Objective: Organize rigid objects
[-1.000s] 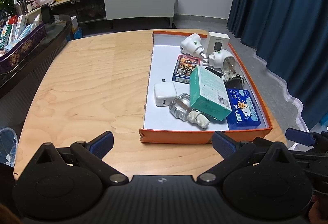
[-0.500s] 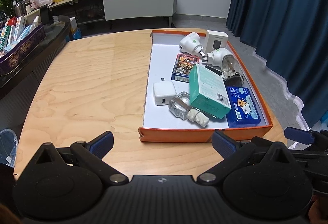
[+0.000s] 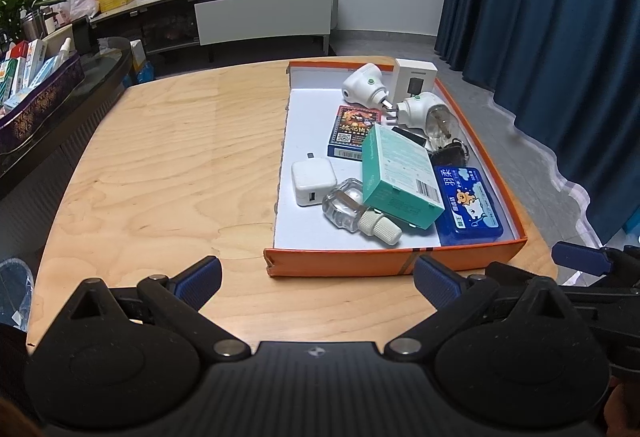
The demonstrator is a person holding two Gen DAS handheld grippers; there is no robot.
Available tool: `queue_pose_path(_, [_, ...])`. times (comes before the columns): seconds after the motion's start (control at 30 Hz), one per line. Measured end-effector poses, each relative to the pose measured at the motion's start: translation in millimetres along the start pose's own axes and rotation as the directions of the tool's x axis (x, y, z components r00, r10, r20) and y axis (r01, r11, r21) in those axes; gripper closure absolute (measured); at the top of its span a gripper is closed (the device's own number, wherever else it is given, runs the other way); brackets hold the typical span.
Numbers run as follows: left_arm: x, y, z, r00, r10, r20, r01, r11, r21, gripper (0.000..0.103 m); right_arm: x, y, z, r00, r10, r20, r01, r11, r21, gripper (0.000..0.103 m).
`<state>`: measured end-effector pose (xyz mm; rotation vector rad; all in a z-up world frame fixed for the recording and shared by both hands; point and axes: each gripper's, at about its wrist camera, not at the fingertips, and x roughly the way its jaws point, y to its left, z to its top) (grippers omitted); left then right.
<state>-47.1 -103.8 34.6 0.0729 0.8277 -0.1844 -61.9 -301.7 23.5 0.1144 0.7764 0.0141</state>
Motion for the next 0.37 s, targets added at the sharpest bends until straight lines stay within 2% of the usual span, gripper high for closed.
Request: queue_pose_path(0.37, [0.7, -5.7, -2.6, 1.0, -0.025, 0.005, 0.025, 0.999, 0.031, 0.0, -1.8, -4.1, -1.7, 1.0, -0.017, -0.001, 0.017, 1.0, 0.011, 0.018])
